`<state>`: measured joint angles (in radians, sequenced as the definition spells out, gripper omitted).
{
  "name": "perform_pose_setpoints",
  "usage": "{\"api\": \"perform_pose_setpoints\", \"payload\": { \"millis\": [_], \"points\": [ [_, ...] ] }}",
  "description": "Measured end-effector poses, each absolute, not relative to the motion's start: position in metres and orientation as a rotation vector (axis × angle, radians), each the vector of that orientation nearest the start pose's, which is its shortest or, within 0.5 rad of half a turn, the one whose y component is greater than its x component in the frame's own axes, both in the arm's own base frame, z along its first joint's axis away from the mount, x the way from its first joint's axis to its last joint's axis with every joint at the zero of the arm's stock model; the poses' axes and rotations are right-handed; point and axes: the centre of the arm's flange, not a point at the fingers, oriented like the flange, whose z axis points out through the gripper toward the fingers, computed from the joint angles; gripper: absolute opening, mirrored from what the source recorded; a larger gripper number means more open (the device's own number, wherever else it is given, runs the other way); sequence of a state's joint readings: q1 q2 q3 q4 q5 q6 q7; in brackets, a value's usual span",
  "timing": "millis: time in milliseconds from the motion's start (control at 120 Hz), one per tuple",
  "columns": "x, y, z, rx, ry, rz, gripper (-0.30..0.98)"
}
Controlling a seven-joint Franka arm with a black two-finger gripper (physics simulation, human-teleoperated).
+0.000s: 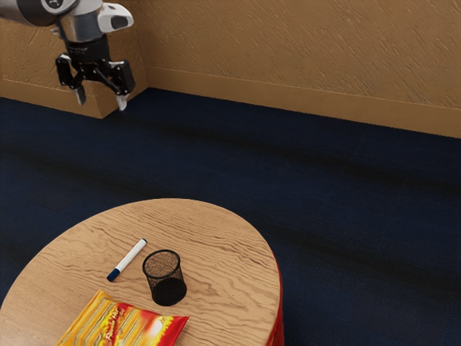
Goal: Put the marker into the pen holder.
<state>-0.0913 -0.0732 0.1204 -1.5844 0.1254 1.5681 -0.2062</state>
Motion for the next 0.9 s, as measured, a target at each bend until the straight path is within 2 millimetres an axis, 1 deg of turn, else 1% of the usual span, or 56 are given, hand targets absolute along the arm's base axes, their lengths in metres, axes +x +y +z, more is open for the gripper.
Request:
{"api": "perform_pose_setpoints", "payload": {
  "millis": [100, 133, 167, 200, 258, 317, 367, 458, 642, 750, 833, 900],
  "points": [
    [0.523, 0.019, 0.656, -3.017, -0.327, -0.105, 0.69],
    [0.52, 0.021, 0.658, -3.018, -0.333, -0.113, 0.69],
    [0.517, 0.028, 0.648, -3.015, -0.351, -0.081, 0.69],
    [0.515, 0.036, 0.63, -3.011, -0.37, -0.028, 0.69],
    [0.513, 0.046, 0.591, -3.004, -0.381, 0.065, 0.69],
    [0.513, 0.052, 0.566, -3.0, -0.383, 0.112, 0.69],
    [0.512, 0.053, 0.547, -3.002, -0.376, 0.153, 0.69],
    [0.507, 0.051, 0.486, -2.989, -0.35, 0.318, 0.69],
    [0.503, 0.049, 0.395, -2.964, -0.298, 0.501, 0.69],
    [0.506, 0.047, 0.346, -2.97, -0.281, 0.572, 0.69],
    [0.511, 0.049, 0.321, -2.986, -0.27, 0.581, 0.69],
    [0.518, 0.06, 0.302, -2.996, -0.275, 0.583, 0.69]
  ]
}}
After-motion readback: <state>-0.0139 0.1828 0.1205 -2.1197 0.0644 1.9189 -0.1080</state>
